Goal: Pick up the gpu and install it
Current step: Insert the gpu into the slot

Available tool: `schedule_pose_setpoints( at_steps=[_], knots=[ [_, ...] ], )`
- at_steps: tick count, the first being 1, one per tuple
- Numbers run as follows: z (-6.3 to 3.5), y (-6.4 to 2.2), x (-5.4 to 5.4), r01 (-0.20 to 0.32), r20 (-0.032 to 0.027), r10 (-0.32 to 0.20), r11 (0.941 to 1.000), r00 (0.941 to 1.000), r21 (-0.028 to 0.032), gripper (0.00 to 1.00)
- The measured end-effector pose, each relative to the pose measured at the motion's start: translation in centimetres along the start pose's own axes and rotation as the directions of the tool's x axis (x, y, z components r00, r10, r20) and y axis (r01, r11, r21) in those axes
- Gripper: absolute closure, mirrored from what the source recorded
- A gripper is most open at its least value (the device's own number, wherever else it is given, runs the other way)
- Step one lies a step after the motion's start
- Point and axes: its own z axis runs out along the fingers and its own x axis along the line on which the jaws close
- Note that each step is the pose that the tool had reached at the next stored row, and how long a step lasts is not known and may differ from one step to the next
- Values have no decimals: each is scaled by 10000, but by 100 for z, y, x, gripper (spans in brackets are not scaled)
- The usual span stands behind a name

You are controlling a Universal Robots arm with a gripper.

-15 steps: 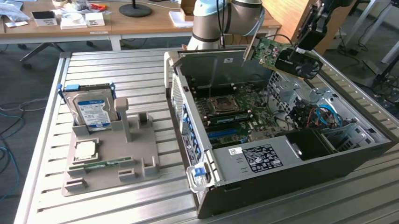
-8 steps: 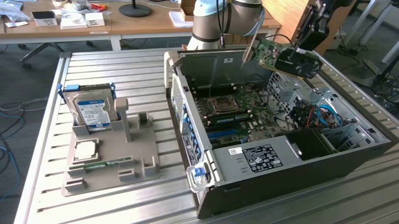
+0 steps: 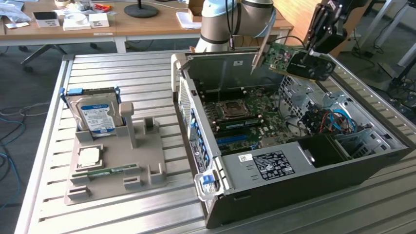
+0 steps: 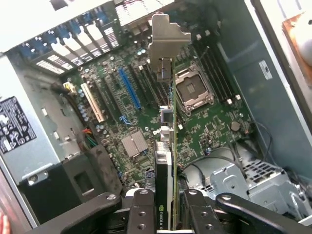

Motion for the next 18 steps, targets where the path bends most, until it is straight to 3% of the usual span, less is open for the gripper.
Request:
schedule_pose_setpoints(
  at_steps=[5, 9, 14, 18],
  knots=[
    [1, 0, 0, 704, -37, -704, 9975, 9975, -17, 73],
    [4, 0, 0, 1446, -74, -1447, 9895, 9895, -38, 73],
    [6, 0, 0, 2244, -113, -2245, 9745, 9744, -64, 73],
    [8, -1, 0, 2883, -144, -2884, 9575, 9574, -88, 73]
  ],
)
